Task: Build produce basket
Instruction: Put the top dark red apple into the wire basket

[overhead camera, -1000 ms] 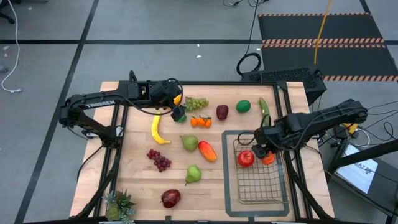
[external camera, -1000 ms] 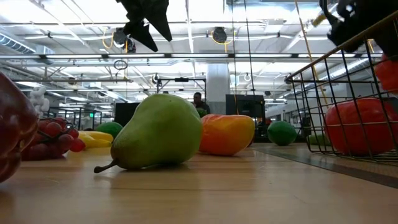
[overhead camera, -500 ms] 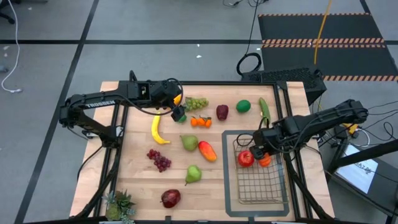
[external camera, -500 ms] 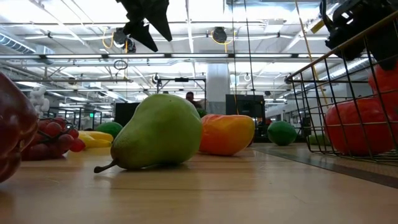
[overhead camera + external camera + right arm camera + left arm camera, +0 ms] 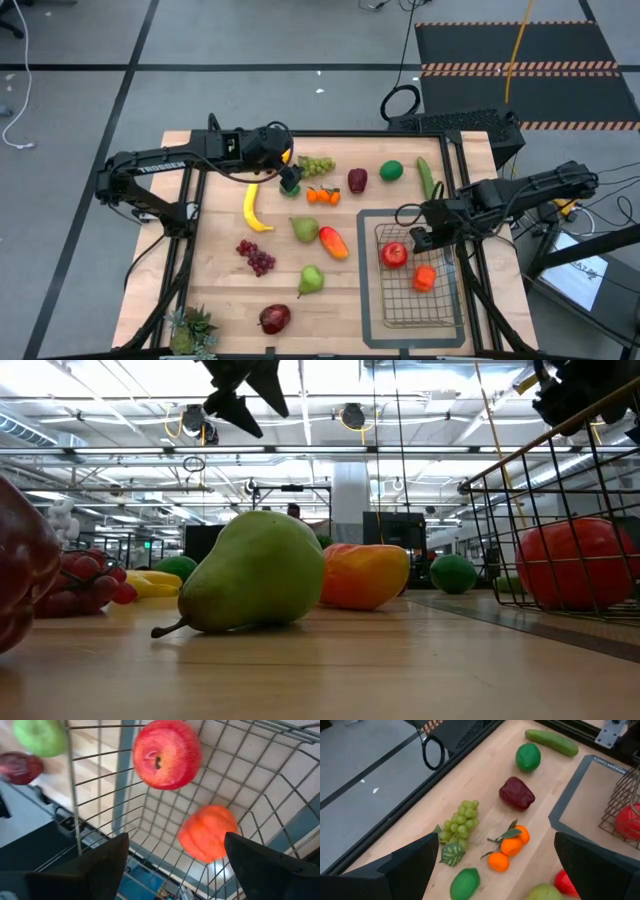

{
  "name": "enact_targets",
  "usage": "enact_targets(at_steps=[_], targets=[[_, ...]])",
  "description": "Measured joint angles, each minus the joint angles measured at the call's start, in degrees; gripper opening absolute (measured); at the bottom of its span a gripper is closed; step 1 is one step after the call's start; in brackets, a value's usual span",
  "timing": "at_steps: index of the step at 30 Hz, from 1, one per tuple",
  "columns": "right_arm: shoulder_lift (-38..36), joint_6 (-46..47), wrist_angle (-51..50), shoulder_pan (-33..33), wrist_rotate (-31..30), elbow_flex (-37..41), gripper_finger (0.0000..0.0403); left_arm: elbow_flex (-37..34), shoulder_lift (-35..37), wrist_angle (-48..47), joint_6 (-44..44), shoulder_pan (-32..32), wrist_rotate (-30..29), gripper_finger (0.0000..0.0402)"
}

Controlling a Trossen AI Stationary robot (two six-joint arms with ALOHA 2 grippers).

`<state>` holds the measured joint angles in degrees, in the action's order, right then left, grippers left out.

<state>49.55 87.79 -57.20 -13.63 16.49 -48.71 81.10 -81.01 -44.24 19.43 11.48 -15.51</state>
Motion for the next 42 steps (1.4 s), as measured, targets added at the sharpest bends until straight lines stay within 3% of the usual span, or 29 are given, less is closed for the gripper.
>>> enact_targets(at_steps=[10, 15, 20, 24, 31, 42], targets=[[-7.9, 3.8, 4.8, 0.0, -0.6, 0.0, 0.0317, 0.0, 0.0, 2.1, -1.1, -1.9, 0.0, 0.0397], [-11.2, 5.8, 9.5, 0.2, -4.6, 0.0, 0.0317, 0.0, 0.0, 2.2, -1.9, -1.9, 0.7, 0.0397], [-13.0, 6.1, 17.9, 0.2, -12.9, 0.0, 0.0317, 0.0, -0.8, 3.0, -4.8, -1.4, 1.2, 0.0397], [-12.8, 3.6, 26.2, 0.2, -20.9, 0.0, 0.0317, -0.1, -1.4, 2.5, -6.0, -0.1, 5.1, 0.0397], [-11.6, 1.3, 34.4, 0.2, -30.0, -0.1, 0.0317, 0.0, -1.9, 0.8, -2.9, 0.0, 5.4, 0.0397], [-6.9, -6.7, 46.5, 3.2, -33.3, -0.1, 0.0317, 0.0, -2.3, 1.0, -1.6, 0.0, 6.7, 0.0397]])
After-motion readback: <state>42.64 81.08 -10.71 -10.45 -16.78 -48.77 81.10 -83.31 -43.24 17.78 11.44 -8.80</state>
